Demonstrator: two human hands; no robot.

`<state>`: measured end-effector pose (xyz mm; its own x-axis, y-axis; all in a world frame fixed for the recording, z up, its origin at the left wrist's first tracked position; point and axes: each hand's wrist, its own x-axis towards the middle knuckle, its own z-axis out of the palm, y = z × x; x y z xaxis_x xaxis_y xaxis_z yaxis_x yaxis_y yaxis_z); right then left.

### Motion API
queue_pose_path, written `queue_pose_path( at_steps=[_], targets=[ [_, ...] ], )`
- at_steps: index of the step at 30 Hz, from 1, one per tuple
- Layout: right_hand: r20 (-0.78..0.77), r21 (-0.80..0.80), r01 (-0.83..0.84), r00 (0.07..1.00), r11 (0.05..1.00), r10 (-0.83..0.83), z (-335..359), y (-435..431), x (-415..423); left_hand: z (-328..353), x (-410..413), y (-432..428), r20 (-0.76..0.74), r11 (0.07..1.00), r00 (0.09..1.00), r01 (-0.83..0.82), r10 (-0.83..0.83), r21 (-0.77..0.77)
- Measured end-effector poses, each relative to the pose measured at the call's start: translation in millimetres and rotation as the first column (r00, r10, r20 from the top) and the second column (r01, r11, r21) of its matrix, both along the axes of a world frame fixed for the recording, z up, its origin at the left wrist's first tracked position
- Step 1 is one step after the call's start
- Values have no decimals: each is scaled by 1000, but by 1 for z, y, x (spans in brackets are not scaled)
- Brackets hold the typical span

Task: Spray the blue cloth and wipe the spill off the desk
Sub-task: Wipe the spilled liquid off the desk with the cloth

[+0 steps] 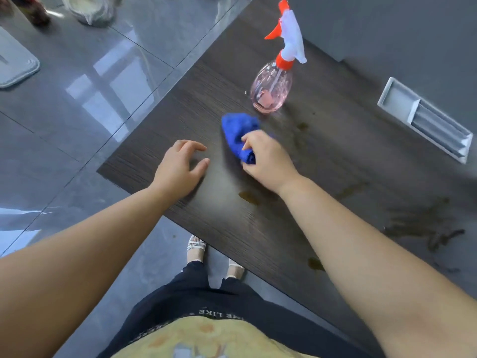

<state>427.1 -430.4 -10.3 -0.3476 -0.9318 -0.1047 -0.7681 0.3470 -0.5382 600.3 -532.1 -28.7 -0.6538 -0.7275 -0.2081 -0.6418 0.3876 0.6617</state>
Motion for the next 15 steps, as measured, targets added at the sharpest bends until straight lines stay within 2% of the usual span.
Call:
queue_pose_path(
  at_steps=[2, 4, 6, 10, 12, 15],
  targets=[
    [37, 204, -44, 999, 978, 37, -17, 5, 15, 0, 6, 2, 22, 1000, 1000, 17, -16, -17],
    [35, 206, 52, 998, 977, -60, -22, 3, 25, -1, 12, 3, 56, 999, 998, 41, -40, -28],
    [-36, 203, 109, 994, 973, -104, -23, -9, 30, -3, 15, 4, 92, 997, 993, 71, -68, -36],
    [-198, 392, 120, 979, 912, -44, -35, -37, 35, -5, 14, 4, 195, 991, 973, 132, -127, -15],
    [-282, 416, 139, 959, 899, -18, -41, -43, 42, -6, 13, 4, 234, 987, 960, 158, -154, 3],
    [-291, 409, 91, 956, 908, 36, -38, -36, 57, -5, 16, 8, 170, 992, 978, 124, -121, -3]
  ],
)
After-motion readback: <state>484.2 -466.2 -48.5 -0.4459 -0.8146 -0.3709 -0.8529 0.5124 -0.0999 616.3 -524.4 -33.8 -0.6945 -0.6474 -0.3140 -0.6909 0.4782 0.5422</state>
